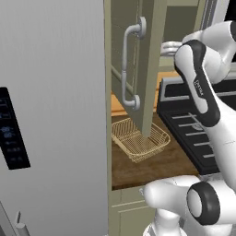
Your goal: Open the cabinet, pick up the bread from the cabinet and place it in the basket. Then move the basket to the dining counter.
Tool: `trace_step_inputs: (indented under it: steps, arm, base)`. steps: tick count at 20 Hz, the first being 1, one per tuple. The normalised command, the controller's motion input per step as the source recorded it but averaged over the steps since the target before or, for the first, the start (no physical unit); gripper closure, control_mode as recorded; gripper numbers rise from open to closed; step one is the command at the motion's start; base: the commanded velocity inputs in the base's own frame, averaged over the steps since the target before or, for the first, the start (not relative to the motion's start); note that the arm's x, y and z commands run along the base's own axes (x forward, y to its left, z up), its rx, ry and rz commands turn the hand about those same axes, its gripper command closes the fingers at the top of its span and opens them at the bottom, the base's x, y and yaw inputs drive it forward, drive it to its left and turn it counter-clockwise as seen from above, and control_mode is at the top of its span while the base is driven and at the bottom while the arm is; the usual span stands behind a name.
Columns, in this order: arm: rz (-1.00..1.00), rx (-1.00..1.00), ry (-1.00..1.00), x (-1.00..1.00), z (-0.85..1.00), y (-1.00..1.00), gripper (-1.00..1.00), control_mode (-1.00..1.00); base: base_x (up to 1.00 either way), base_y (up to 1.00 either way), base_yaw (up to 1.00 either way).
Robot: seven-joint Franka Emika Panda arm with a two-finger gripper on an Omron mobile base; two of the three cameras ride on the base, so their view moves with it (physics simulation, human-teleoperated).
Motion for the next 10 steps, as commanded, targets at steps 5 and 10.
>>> trace_step_inputs:
  steps: [5, 10]
  arm:
    - [-0.04, -0.06, 0.08, 0.58, 0.0, 0.0, -1.0, -1.0]
    - [-0.05, -0.02, 0.01, 0.46, 0.0, 0.0, -1.0, -1.0]
  base:
    - [0.0, 0.0, 0.0]
    - [0.0, 0.0, 0.0]
